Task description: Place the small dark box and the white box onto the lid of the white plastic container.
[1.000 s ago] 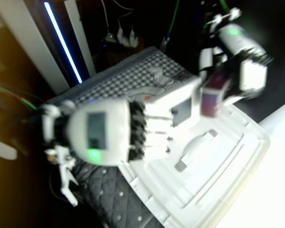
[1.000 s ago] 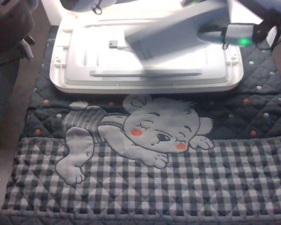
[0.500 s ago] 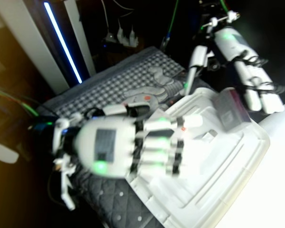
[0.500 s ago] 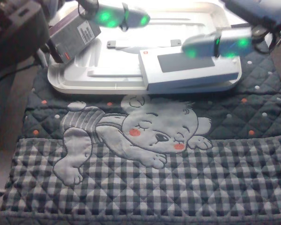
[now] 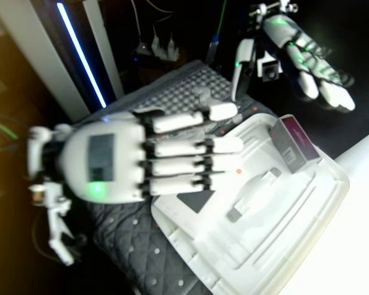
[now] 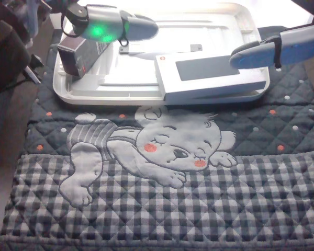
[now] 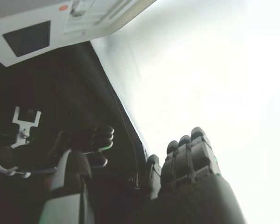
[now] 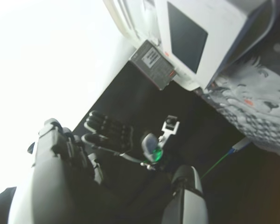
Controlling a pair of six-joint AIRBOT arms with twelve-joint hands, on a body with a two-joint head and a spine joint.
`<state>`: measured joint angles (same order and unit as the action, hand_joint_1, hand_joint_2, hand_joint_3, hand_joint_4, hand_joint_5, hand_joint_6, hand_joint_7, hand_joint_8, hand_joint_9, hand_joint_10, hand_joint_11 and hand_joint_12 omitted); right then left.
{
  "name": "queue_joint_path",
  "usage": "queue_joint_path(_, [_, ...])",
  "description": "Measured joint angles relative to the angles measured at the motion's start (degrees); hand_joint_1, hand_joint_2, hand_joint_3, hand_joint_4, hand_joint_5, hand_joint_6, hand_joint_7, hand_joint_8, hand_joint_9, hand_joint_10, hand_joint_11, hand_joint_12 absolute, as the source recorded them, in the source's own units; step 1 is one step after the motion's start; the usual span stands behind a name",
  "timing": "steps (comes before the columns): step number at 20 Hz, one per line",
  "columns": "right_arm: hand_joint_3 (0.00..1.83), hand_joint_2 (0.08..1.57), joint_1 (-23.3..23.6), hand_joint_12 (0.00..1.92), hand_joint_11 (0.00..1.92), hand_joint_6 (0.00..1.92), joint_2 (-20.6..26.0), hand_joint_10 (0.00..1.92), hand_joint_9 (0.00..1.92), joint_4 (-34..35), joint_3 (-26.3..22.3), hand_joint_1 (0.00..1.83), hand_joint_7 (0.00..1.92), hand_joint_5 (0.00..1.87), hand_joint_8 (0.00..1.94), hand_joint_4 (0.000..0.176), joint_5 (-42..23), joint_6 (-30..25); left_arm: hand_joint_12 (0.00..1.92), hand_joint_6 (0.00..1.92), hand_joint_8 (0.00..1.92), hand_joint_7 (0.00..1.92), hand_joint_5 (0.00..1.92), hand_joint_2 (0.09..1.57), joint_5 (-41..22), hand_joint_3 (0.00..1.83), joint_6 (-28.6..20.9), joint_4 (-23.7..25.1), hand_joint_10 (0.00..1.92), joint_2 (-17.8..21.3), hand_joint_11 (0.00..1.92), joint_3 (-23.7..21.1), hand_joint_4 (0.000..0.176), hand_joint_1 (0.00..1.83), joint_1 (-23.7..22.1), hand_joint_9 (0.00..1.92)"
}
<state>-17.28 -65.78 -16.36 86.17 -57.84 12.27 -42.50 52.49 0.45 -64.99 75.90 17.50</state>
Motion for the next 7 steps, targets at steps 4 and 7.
queue_joint_path(4, [0.00, 0.72, 0.0, 0.00, 0.00, 0.00, 2.0, 0.00, 0.00, -1.4, -2.4, 0.71, 0.00, 0.00, 0.00, 0.176, -2.3, 0.0, 0.00, 0.00, 0.00, 0.00, 0.00, 0.90, -4.9, 0.00, 0.0, -0.3, 0.00, 2.5, 0.00, -2.4, 0.176, 0.82, 1.3, 0.00])
queue_joint_path(7, [0.00, 0.70, 0.0, 0.02, 0.04, 0.00, 3.3, 0.00, 0.00, -0.5, -3.5, 0.63, 0.00, 0.00, 0.00, 0.176, -3.7, 0.0, 0.00, 0.00, 0.00, 0.00, 0.00, 0.88, -8.2, 0.00, 0.0, -0.5, 0.00, 4.3, 0.01, -4.5, 0.159, 0.64, 2.6, 0.00])
